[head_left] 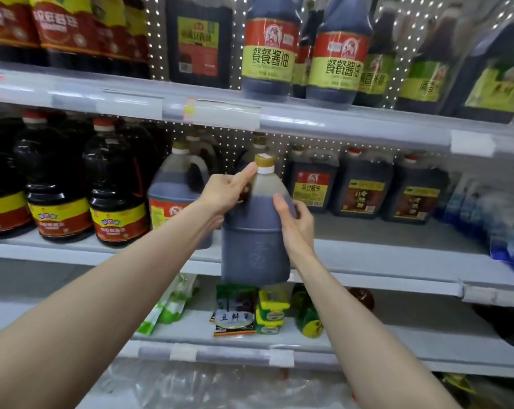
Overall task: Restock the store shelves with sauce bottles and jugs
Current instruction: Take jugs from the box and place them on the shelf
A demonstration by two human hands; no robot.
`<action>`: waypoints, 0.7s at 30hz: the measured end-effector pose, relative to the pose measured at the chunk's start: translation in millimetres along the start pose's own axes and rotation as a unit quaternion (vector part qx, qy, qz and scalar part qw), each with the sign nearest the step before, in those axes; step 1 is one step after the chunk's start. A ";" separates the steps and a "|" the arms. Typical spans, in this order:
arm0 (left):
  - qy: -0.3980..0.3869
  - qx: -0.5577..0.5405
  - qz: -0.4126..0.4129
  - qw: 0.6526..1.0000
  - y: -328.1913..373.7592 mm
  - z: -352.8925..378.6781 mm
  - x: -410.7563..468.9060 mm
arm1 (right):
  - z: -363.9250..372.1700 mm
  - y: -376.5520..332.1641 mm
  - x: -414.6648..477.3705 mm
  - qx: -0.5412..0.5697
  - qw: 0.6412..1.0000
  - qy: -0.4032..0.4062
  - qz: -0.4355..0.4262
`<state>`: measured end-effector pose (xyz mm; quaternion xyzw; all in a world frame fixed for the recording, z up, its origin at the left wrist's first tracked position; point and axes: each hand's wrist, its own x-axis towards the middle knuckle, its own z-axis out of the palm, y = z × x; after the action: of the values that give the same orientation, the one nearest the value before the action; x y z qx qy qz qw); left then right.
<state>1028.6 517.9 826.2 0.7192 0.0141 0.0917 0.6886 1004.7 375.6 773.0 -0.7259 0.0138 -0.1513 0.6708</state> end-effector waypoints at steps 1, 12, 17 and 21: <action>0.007 -0.003 0.003 1.000 -1.4 3.5 6.3 | 0.8 2.6 7.9 0.001 1.000 -0.001 -0.003; 0.046 0.024 0.046 0.998 -28.4 17.7 59.3 | 16.0 34.4 68.9 0.011 1.000 -0.005 -0.016; 0.054 0.005 0.045 0.997 -35.3 18.3 73.8 | 20.2 42.0 81.3 0.020 1.000 0.006 -0.006; 0.048 -0.012 0.038 0.998 -38.1 20.9 79.9 | 24.1 46.5 88.9 0.023 1.000 0.015 0.007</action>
<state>1114.4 510.9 796.6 0.7055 0.0183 0.1523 0.6919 1103.7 374.6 744.2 -0.7077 0.0253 -0.1580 0.6881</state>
